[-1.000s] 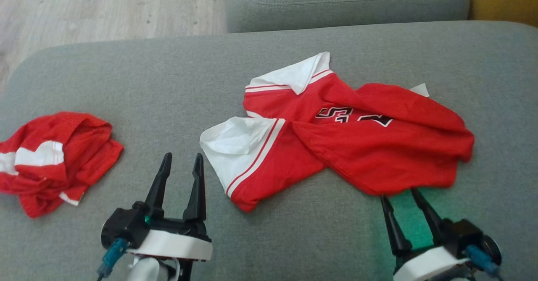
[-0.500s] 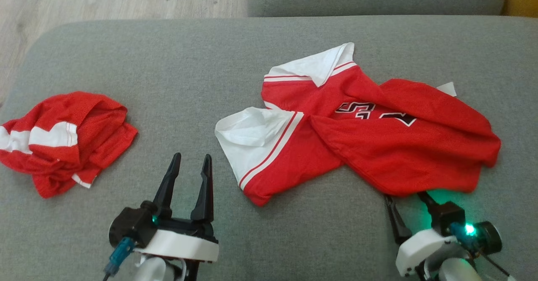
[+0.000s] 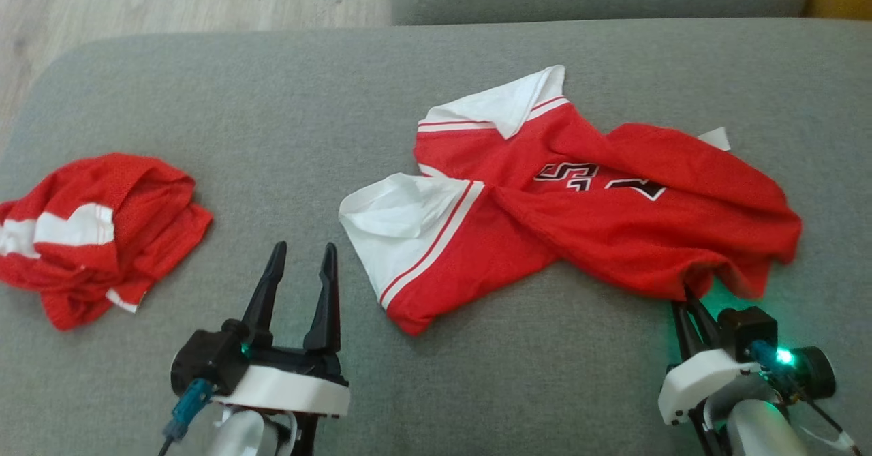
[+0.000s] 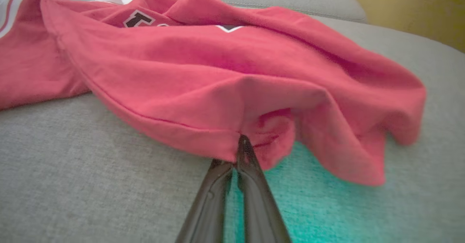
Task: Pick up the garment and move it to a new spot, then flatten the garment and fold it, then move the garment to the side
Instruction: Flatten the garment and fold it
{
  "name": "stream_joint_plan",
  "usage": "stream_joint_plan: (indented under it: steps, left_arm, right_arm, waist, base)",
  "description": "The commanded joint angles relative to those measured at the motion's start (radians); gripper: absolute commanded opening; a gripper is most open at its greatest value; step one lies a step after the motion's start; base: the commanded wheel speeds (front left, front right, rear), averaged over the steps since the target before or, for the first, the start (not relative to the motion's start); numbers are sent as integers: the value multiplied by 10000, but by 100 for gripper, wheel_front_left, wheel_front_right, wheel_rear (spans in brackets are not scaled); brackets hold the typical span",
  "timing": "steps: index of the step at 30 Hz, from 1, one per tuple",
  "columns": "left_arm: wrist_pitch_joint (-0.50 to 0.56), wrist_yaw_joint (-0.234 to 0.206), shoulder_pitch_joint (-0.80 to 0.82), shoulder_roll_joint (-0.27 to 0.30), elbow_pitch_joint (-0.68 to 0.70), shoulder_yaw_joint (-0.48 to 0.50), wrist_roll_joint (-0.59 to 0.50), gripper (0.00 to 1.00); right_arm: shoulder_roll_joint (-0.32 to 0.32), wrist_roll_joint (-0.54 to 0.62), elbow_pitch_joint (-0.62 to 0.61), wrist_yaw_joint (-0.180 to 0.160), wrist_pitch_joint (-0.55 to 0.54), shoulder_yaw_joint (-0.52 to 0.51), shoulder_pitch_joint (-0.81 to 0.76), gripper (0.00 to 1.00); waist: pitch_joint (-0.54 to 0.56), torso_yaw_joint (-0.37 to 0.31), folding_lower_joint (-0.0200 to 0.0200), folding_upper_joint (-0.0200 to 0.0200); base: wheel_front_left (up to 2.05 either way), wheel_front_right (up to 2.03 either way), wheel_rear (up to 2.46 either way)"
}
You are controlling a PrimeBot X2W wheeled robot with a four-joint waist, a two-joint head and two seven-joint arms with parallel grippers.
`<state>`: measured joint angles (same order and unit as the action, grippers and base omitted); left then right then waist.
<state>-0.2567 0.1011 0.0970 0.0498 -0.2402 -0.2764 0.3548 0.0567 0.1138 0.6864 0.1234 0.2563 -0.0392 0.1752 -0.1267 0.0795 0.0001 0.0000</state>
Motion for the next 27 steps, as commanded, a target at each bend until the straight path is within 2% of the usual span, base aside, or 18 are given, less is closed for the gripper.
stream_joint_plan:
  steps: [1, 9, 16, 19, 24, 25, 26, 27]
  left_arm:
    - [-51, -12, 238, 5, 257, 402, -63, 100]
    - [-51, 33, -36, 5, 191, 439, -6, 100]
    - [-51, -4, -383, 5, 210, 418, 108, 100]
    - [-51, -14, -425, 5, 238, 403, 134, 100]
    - [-51, -34, -490, 5, 313, 390, 168, 100]
    - [-51, -36, -497, 5, 311, 391, 161, 100]
    - [-51, -33, -493, 5, 296, 378, 141, 100]
    - [-51, -30, -482, 5, 287, 373, 126, 100]
  right_arm:
    - [47, 105, -376, 73, 55, 169, -2, 0]
    - [597, 299, -1636, 73, -38, -92, -726, 0]
    - [1244, 22, -3452, 73, -987, -144, -1447, 0]
    - [1264, -130, -3947, 73, -1387, -328, -1761, 0]
    - [954, -31, -4491, 73, -2314, -1347, -2505, 0]
    - [873, 76, -4492, 73, -2421, -1490, -2578, 37]
    - [792, 200, -4523, 73, -2441, -1586, -2615, 100]
    - [691, 276, -4583, 73, -2367, -1672, -2616, 100]
  waist:
    - [137, -156, -1, 0]
    - [824, -636, -1, 0]
    - [1239, -801, -1, 0]
    - [1259, -784, -1, 0]
    - [1216, -745, -1, 0]
    - [1188, -747, -1, 0]
    - [1167, -747, -1, 0]
    - [1148, -752, -1, 0]
  base:
    - [0, 0, 0]
    - [0, 0, 0]
    - [0, 0, 0]
    - [0, 0, 0]
    - [0, 0, 0]
    - [0, 0, 0]
    - [0, 0, 0]
    - [0, 0, 0]
